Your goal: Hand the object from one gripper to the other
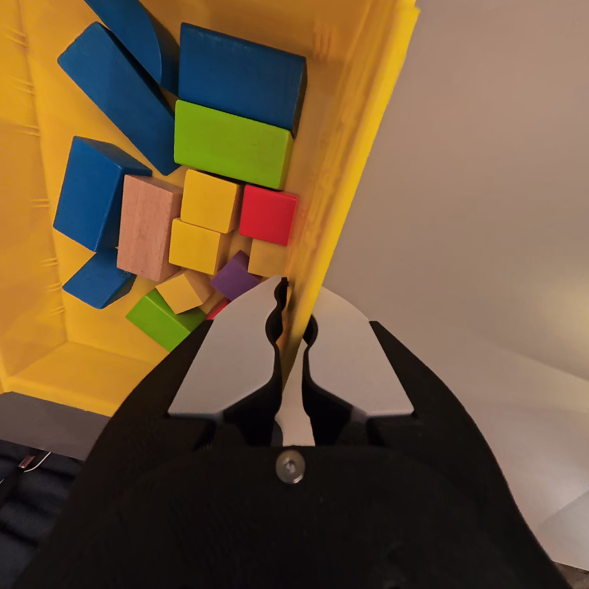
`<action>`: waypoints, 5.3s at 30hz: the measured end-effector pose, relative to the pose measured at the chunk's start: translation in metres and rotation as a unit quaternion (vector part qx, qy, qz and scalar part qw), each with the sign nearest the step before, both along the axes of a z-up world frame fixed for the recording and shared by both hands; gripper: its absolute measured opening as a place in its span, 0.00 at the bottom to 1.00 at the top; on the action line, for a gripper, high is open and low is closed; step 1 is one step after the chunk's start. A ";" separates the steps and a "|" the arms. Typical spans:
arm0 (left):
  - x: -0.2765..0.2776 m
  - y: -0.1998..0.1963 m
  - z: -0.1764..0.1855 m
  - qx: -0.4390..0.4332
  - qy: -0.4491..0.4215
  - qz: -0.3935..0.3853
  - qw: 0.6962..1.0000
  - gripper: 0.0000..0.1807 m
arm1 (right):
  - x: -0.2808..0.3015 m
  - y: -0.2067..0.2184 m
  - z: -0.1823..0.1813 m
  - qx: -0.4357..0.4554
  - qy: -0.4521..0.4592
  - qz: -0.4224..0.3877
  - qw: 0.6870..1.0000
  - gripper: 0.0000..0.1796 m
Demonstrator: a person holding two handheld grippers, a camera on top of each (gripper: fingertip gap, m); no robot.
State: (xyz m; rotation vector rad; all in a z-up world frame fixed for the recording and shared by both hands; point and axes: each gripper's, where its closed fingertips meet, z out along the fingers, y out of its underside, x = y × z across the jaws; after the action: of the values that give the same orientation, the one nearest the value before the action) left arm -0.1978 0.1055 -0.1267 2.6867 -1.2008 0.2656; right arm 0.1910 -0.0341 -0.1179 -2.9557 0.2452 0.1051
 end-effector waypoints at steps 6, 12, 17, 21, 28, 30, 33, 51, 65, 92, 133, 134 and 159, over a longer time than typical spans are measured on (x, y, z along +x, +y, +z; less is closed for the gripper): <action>0.002 -0.002 -0.004 -0.006 0.007 -0.009 1.000 0.10 | 0.000 0.000 -0.006 -0.011 0.002 0.003 1.000 0.05; -0.001 -0.002 -0.004 -0.022 0.003 -0.001 1.000 0.06 | 0.000 -0.001 -0.009 -0.018 0.003 0.007 1.000 0.05; -0.012 0.001 -0.004 -0.023 0.015 0.017 0.999 0.05 | -0.001 -0.001 -0.009 -0.017 0.011 0.007 1.000 0.05; -0.011 0.001 -0.002 -0.028 0.002 0.017 0.999 0.08 | -0.001 0.000 -0.008 -0.015 0.008 0.013 1.000 0.06; -0.022 0.010 -0.005 -0.015 0.019 0.038 0.999 0.03 | 0.001 0.000 -0.001 0.003 0.002 0.019 1.000 0.06; -0.027 0.015 -0.005 -0.010 0.023 0.055 0.998 0.02 | 0.000 0.000 -0.001 0.005 0.006 0.020 1.000 0.06; -0.028 0.016 -0.006 -0.015 0.014 0.061 0.998 0.02 | 0.000 0.000 0.001 0.012 0.014 0.019 1.000 0.06; -0.027 -0.001 -0.005 -0.042 0.017 0.070 0.997 0.05 | -0.006 0.007 -0.011 -0.014 0.019 -0.037 0.999 0.04; -0.026 0.000 0.010 -0.064 -0.036 0.075 0.994 0.13 | -0.075 0.042 0.122 0.244 -0.097 0.033 0.964 0.15; -0.033 -0.001 0.140 0.109 -0.264 0.044 0.957 0.11 | -0.228 0.098 0.029 0.021 -0.022 0.067 0.997 0.11; -0.038 -0.016 0.149 0.110 -0.267 0.029 0.957 0.10 | -0.253 0.113 0.015 -0.066 0.111 0.030 0.991 0.04; -0.037 -0.015 0.149 0.112 -0.268 0.029 0.957 0.10 | -0.253 0.112 0.020 -0.070 0.114 0.036 0.990 0.05; 0.035 -0.051 0.205 0.142 -0.439 -0.066 0.885 0.12 | 0.019 -0.021 0.158 -0.013 0.105 -0.112 0.988 0.05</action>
State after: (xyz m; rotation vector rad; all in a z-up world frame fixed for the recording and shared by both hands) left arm -0.1629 0.0541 0.0788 2.7438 -1.7300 1.5137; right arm 0.2103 -0.0554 0.0405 -2.9172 0.6079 0.3870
